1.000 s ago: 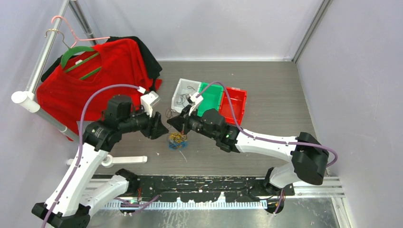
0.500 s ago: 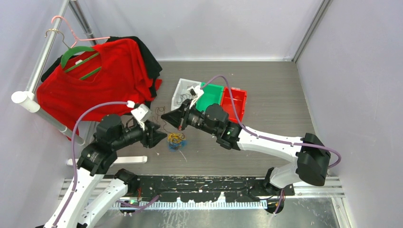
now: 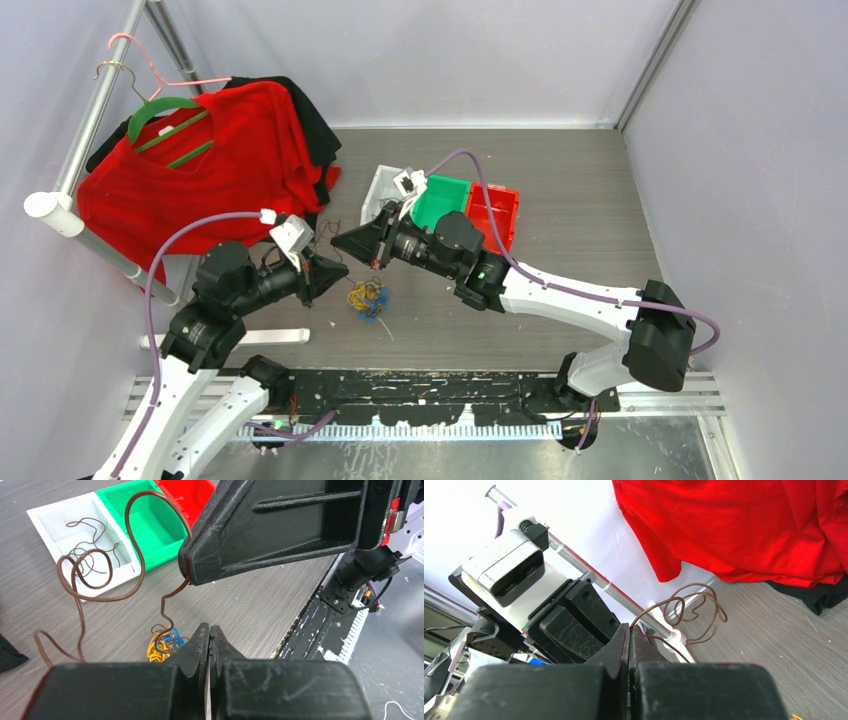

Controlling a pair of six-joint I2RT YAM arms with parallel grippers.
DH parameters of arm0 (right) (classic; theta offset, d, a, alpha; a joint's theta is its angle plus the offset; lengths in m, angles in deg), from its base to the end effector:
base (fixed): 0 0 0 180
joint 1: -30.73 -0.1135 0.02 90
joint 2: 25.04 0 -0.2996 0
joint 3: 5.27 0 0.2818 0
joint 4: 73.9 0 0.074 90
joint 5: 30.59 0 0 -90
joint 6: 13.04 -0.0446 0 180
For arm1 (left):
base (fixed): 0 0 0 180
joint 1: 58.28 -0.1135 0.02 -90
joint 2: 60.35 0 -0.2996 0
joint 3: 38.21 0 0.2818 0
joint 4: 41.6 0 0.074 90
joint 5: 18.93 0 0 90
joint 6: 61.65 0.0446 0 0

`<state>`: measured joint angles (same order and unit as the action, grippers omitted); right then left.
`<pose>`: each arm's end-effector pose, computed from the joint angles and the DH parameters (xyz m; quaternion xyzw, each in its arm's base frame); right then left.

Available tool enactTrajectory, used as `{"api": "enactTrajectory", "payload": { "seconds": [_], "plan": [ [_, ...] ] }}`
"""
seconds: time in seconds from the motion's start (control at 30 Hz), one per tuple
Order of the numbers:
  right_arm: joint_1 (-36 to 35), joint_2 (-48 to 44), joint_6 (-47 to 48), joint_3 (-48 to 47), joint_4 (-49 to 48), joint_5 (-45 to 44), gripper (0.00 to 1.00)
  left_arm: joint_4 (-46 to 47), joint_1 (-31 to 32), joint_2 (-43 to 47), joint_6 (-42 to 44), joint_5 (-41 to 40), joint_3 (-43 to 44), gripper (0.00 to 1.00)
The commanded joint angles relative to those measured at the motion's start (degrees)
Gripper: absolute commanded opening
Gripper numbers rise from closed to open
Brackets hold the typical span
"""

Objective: Untangle the cables

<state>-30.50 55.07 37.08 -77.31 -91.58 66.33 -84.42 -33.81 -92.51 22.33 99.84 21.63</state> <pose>0.1706 0.3218 0.3888 -0.1646 0.6245 0.6135 0.4543 0.1050 -0.0714 0.3743 0.2724 0.7350 -0.3451 0.5161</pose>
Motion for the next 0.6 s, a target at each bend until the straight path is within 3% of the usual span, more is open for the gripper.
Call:
{"api": "enactTrajectory", "payload": {
  "seconds": [0.0, 0.33, 0.57],
  "plan": [
    [0.15, -2.21, -0.85, -2.59, -2.95, 1.01, 0.01, 2.39, -0.13, -0.26, -1.27, 0.81, 2.99, 0.0],
    [0.15, -5.55, 2.77, -1.5, 0.91, -0.67, 0.02, 2.09, -0.12, -0.95, -4.67, -2.31, 5.7, 0.0],
    [0.15, -8.47, 7.13, 0.54, 3.73, -1.43, 0.11, 1.03, -0.12, -1.41, -4.32, -2.76, 8.35, 0.0]
  ]
}}
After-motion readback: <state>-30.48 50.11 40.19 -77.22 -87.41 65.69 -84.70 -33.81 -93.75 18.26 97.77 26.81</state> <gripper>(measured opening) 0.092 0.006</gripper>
